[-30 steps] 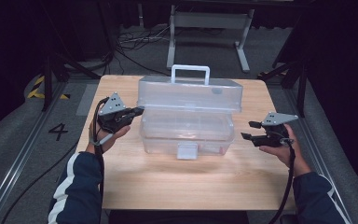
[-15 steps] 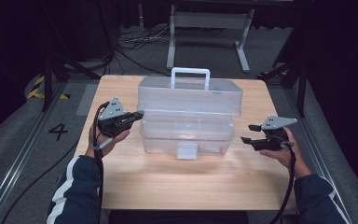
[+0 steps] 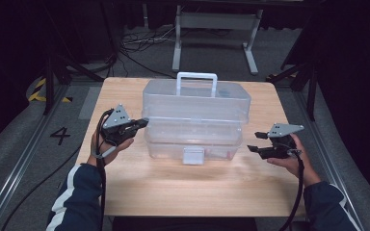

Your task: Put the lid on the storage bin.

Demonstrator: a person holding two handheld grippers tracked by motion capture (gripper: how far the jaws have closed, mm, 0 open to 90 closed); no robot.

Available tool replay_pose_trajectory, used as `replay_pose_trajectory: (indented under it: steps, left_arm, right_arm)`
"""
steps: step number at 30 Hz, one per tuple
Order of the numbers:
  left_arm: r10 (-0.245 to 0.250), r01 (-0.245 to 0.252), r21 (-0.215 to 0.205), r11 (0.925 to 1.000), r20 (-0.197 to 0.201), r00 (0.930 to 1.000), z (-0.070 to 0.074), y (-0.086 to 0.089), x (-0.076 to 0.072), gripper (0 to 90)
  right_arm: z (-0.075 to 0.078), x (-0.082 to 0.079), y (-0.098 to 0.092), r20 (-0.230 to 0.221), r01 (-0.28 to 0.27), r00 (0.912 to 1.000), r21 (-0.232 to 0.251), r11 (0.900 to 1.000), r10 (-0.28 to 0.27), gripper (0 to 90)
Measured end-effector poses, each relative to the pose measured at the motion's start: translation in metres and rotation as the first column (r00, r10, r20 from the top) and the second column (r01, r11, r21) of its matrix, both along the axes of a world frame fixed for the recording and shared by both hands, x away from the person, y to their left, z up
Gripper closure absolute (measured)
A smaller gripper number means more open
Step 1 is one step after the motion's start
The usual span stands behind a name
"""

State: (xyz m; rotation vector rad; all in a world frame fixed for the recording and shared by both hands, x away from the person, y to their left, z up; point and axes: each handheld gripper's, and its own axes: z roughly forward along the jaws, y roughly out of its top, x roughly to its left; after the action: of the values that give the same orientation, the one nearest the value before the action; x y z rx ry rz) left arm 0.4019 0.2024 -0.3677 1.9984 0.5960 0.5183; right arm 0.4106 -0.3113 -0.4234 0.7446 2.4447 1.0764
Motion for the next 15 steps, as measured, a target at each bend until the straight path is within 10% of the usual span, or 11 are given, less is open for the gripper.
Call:
replay_pose_trajectory:
  steps: [15]
  left_arm:
    - [-0.003,0.003,0.042,0.9991,-0.012,0.9999,-0.0087,0.0012,-0.0065,90.0]
  right_arm:
    - [-0.0031,-0.0016,0.0021,-0.008,-0.006,0.9999,-0.002,1.0,0.006,38.4]
